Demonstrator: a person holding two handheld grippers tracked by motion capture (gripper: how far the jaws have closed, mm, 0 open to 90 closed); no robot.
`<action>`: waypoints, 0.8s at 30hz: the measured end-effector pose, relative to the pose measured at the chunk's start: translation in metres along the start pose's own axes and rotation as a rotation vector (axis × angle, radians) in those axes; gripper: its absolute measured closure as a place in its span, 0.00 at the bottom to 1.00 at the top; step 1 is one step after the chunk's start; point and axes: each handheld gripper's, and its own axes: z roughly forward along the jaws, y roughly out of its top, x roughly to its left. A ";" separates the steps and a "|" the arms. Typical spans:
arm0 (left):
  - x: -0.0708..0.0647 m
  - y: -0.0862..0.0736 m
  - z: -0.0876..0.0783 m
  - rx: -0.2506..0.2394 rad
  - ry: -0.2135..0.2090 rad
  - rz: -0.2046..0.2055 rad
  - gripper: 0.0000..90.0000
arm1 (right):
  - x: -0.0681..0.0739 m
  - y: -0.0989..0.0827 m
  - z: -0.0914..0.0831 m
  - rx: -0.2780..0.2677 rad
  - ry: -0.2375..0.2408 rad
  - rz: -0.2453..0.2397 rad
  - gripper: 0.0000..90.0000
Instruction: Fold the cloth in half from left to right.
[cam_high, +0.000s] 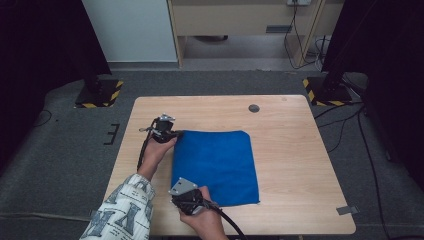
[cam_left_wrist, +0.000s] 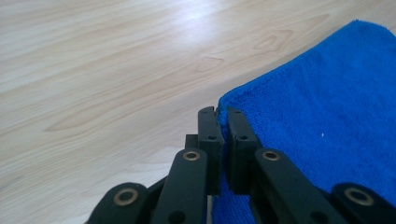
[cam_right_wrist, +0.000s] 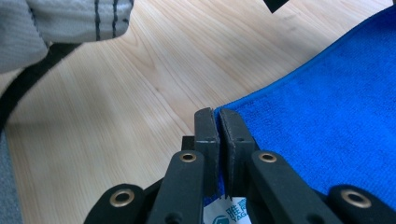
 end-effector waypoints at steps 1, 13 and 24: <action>0.002 0.000 -0.003 0.000 0.001 -0.001 0.96 | 0.002 0.003 0.002 -0.006 0.007 0.000 0.96; -0.023 0.015 0.012 0.051 0.014 0.003 0.95 | -0.024 -0.005 -0.016 -0.036 0.039 0.065 0.96; -0.066 0.028 0.046 0.060 0.026 -0.013 0.95 | -0.056 -0.038 -0.051 -0.046 0.013 0.103 0.96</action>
